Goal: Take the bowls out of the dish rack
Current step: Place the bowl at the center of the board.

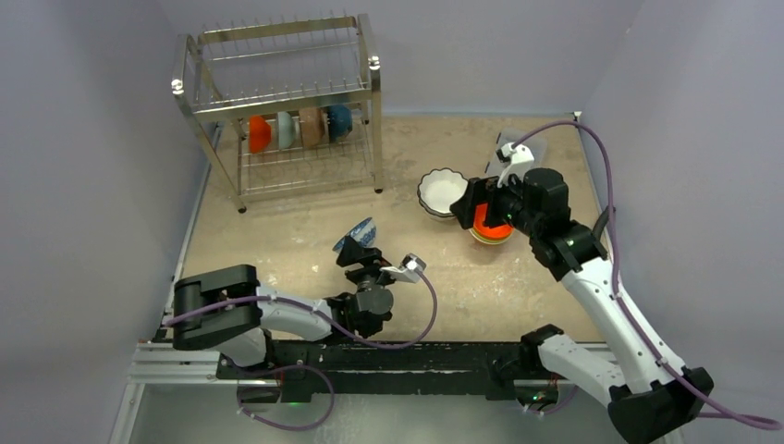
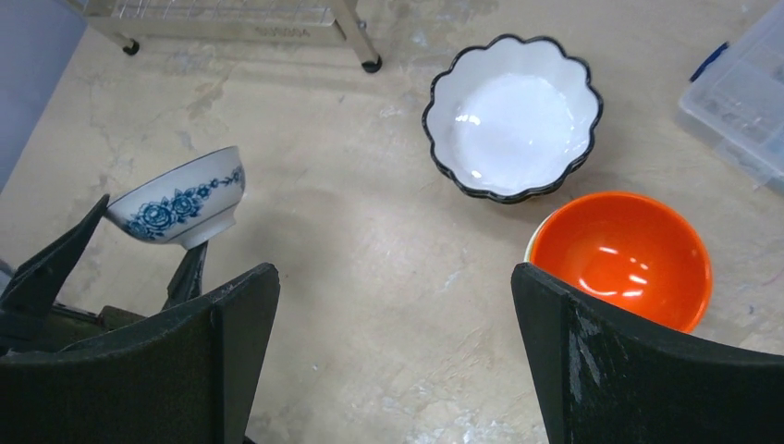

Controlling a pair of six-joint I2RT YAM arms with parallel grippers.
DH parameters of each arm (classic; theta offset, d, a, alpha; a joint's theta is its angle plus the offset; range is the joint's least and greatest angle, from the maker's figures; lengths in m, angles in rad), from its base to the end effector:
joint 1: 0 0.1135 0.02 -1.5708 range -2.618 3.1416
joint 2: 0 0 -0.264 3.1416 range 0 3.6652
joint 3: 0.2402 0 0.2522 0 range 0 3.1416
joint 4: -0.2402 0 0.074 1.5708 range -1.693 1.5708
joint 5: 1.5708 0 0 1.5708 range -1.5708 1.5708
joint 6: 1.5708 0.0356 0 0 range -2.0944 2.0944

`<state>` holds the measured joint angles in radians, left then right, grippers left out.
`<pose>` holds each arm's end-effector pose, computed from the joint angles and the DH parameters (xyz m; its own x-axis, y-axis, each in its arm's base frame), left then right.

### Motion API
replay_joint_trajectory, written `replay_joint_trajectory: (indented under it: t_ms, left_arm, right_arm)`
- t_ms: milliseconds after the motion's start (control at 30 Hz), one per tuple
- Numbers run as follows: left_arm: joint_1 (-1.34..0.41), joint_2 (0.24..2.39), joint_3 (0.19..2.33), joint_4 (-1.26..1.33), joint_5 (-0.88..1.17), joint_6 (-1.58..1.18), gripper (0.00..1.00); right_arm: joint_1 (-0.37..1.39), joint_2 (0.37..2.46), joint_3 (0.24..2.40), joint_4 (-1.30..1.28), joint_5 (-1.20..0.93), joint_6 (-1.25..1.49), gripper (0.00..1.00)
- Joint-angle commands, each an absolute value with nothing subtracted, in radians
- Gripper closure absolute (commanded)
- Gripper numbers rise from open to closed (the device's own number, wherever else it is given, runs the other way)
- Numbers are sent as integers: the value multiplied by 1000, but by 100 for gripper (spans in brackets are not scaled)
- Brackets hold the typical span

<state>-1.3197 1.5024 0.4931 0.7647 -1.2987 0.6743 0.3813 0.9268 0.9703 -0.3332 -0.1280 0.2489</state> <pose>0.0989 -0.2474 0.1812 -0.0294 0.7901 -0.6123 0.0595 0.6128 0.7880 0.1917 0.0818 0.3640 -0.3759 0.1125 -0.9198 -0.4024 0.8743 0.2714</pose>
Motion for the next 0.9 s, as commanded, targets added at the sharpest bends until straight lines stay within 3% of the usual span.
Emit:
replay_joint_trajectory:
  t_ms: [0,333,867]
  left_arm:
    - [-1348,1567,467,1122,-1309,896,100]
    - [-1393,1832,428,1773,-1267,1331,100]
    - [-1475,1839,407,1779,-1173,1375,100]
  right_arm:
    - [387,975,1018,-370,-219,240,1]
    - [389,1089,1051,-361,-310,242,1]
    - [542,1353,1149,-361,-361,238,1]
